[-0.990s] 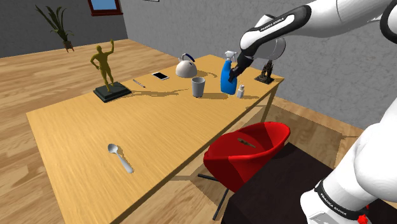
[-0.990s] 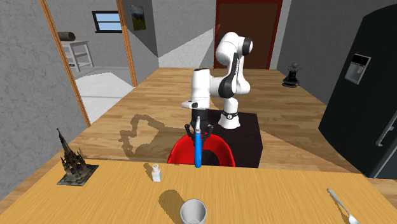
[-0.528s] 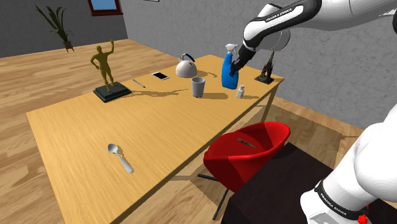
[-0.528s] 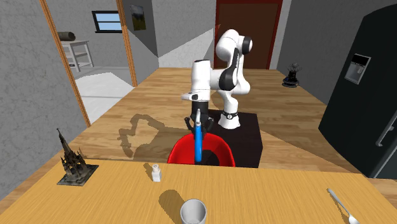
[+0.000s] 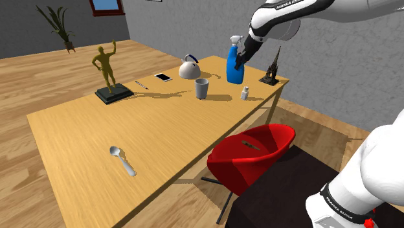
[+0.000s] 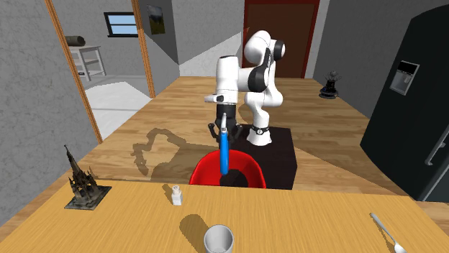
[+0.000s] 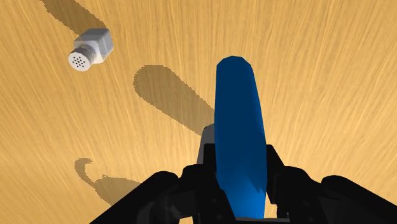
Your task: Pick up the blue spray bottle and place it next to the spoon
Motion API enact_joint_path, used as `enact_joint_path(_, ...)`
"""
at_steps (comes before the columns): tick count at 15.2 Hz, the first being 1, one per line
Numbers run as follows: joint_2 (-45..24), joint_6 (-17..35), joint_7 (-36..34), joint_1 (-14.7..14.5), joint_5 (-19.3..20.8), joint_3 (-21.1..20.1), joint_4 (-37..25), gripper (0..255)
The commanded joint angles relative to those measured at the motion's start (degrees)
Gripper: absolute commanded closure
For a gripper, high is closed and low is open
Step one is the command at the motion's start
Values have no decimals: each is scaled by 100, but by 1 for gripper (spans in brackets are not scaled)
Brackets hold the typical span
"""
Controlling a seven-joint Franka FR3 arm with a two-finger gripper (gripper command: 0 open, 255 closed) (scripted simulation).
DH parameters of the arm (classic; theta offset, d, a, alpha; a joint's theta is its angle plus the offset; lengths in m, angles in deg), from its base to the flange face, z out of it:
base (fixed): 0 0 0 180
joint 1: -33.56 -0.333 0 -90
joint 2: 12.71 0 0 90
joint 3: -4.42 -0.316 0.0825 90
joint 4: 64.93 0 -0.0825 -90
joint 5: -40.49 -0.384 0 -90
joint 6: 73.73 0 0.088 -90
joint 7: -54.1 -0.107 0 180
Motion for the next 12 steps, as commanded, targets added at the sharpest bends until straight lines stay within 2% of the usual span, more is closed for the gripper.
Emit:
enact_joint_path(1, 47, -135, -42, 2, 47, 2, -93, 255)
enact_joint_path(12, 177, -944, -240, 9, 218, 0, -795, 255)
